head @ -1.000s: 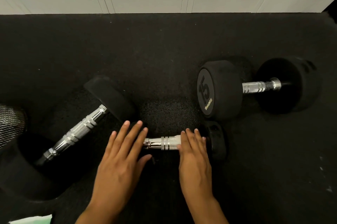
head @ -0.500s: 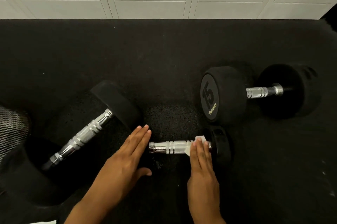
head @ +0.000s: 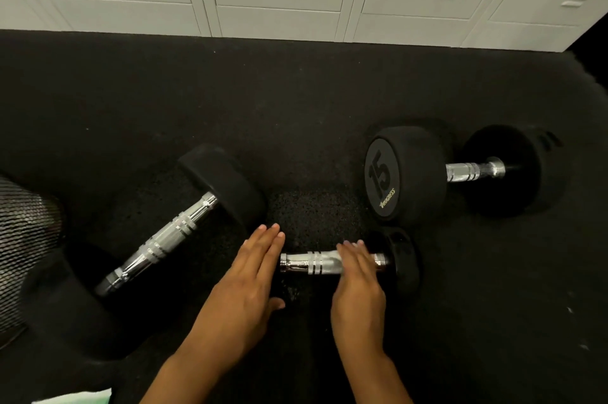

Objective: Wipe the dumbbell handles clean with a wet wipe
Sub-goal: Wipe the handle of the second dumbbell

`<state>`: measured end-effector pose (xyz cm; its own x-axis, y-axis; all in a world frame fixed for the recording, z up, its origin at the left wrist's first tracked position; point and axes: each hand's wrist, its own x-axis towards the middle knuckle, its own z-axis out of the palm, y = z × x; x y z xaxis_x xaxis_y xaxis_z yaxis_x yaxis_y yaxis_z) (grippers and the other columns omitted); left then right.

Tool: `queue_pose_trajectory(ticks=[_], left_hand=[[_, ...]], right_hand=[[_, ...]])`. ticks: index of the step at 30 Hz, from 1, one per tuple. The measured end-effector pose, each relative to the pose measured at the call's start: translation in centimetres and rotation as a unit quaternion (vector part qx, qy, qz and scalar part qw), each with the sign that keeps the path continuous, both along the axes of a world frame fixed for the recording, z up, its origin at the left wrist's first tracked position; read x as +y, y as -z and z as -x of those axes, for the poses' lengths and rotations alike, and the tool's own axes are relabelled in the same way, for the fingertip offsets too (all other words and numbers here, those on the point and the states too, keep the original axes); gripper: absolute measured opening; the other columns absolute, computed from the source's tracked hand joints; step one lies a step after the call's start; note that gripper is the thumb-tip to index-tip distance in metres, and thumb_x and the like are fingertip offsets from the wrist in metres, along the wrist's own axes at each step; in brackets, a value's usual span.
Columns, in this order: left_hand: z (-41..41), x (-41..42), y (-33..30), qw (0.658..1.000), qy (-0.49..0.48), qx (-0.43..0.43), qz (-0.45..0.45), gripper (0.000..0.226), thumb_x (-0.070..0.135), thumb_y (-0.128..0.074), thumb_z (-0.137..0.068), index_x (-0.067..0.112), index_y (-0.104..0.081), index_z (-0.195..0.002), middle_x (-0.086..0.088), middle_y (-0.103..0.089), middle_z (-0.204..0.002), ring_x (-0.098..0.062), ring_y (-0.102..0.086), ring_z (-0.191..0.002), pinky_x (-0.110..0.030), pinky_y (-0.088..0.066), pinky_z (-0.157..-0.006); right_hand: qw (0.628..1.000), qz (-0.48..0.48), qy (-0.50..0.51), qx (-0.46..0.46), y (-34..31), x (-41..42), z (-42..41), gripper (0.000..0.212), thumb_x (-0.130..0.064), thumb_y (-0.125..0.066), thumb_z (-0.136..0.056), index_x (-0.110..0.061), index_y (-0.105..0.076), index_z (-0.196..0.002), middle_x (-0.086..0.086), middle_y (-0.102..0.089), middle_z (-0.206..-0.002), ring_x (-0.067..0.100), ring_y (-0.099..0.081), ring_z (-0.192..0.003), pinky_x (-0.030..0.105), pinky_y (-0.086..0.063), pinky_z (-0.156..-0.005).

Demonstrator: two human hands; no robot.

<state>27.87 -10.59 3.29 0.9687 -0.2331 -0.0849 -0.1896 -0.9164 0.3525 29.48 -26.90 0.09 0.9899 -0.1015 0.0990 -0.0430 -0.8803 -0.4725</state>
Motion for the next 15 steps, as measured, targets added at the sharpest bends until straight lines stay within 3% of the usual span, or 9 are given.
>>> queue_pose_trajectory(ticks=[1,3,5,7,8,11,13,15], left_hand=[[0.0,-0.4,0.0,1.000,-0.002,-0.006,-0.013,0.118,0.030,-0.092,-0.042,0.003,-0.030,-0.140,-0.010,-0.035,-0.145,-0.019,-0.022,-0.135,-0.044,-0.032,-0.099],[0.1,-1.0,0.0,0.999,0.000,-0.016,-0.041,0.120,0.031,-0.091,-0.041,0.000,-0.028,-0.139,-0.016,-0.038,-0.143,-0.025,-0.026,-0.133,-0.046,-0.030,-0.101],[0.2,-1.2,0.3,0.998,-0.001,-0.015,-0.056,0.117,0.032,-0.090,-0.042,-0.002,-0.030,-0.137,-0.020,-0.039,-0.142,-0.029,-0.027,-0.133,-0.047,-0.029,-0.101],[0.2,-1.4,0.0,0.999,-0.010,0.000,-0.052,0.112,0.030,-0.088,-0.046,-0.003,-0.034,-0.138,-0.022,-0.037,-0.143,-0.034,-0.028,-0.134,-0.048,-0.028,-0.102],[0.3,-1.5,-0.3,0.998,-0.010,0.007,-0.058,0.109,0.030,-0.085,-0.055,-0.004,-0.028,-0.141,-0.025,-0.028,-0.147,-0.036,-0.023,-0.137,-0.047,-0.023,-0.105],[0.5,-1.4,-0.8,0.997,0.021,-0.003,-0.071,0.087,0.031,-0.044,-0.095,0.001,0.026,-0.137,-0.019,0.031,-0.146,-0.031,0.028,-0.135,-0.039,0.013,-0.109],[0.2,-1.4,-1.5,0.995,0.037,0.033,-0.089,0.082,0.032,-0.036,-0.098,0.004,0.032,-0.134,-0.015,0.040,-0.142,-0.027,0.037,-0.130,-0.036,0.023,-0.104],[0.1,-1.1,-0.9,0.997,0.024,0.011,-0.074,0.090,0.034,-0.050,-0.092,0.004,0.021,-0.139,-0.016,0.029,-0.147,-0.026,0.030,-0.133,-0.036,0.019,-0.104]], right_hand=[[1.000,-0.010,-0.009,-0.008,-0.2,0.6,-0.2,0.050,0.018,-0.071,-0.062,-0.004,-0.066,-0.106,0.013,-0.065,-0.113,0.019,-0.047,-0.116,0.037,-0.041,-0.094],[0.998,-0.016,-0.053,-0.012,-0.3,1.4,0.3,0.052,0.016,-0.075,-0.059,-0.005,-0.066,-0.106,0.011,-0.065,-0.113,0.018,-0.049,-0.117,0.035,-0.037,-0.101],[0.995,-0.016,-0.102,-0.003,-0.1,0.8,1.6,0.060,0.016,-0.074,-0.061,-0.005,-0.061,-0.116,0.009,-0.059,-0.124,0.015,-0.041,-0.126,0.029,-0.017,-0.111],[0.990,0.011,-0.141,-0.003,-0.1,-0.3,2.3,0.070,0.017,-0.073,-0.061,-0.006,-0.054,-0.124,0.008,-0.054,-0.131,0.014,-0.033,-0.130,0.024,-0.009,-0.112],[0.988,0.028,-0.154,0.002,-0.2,-0.7,2.1,0.071,0.017,-0.073,-0.060,-0.006,-0.054,-0.124,0.008,-0.054,-0.131,0.013,-0.033,-0.130,0.022,-0.009,-0.112],[0.989,0.062,-0.134,0.026,-0.4,0.4,0.3,0.056,0.012,-0.075,-0.062,-0.007,-0.064,-0.113,0.009,-0.062,-0.120,0.016,-0.046,-0.123,0.030,-0.027,-0.107],[0.990,0.074,-0.119,0.031,-0.4,1.6,-0.3,0.051,0.008,-0.078,-0.060,-0.008,-0.067,-0.107,0.009,-0.066,-0.113,0.019,-0.052,-0.116,0.040,-0.032,-0.101],[0.987,0.078,-0.135,0.027,-0.3,1.7,0.3,0.060,0.007,-0.082,-0.055,-0.008,-0.066,-0.110,0.008,-0.065,-0.115,0.019,-0.049,-0.120,0.032,-0.029,-0.107]])
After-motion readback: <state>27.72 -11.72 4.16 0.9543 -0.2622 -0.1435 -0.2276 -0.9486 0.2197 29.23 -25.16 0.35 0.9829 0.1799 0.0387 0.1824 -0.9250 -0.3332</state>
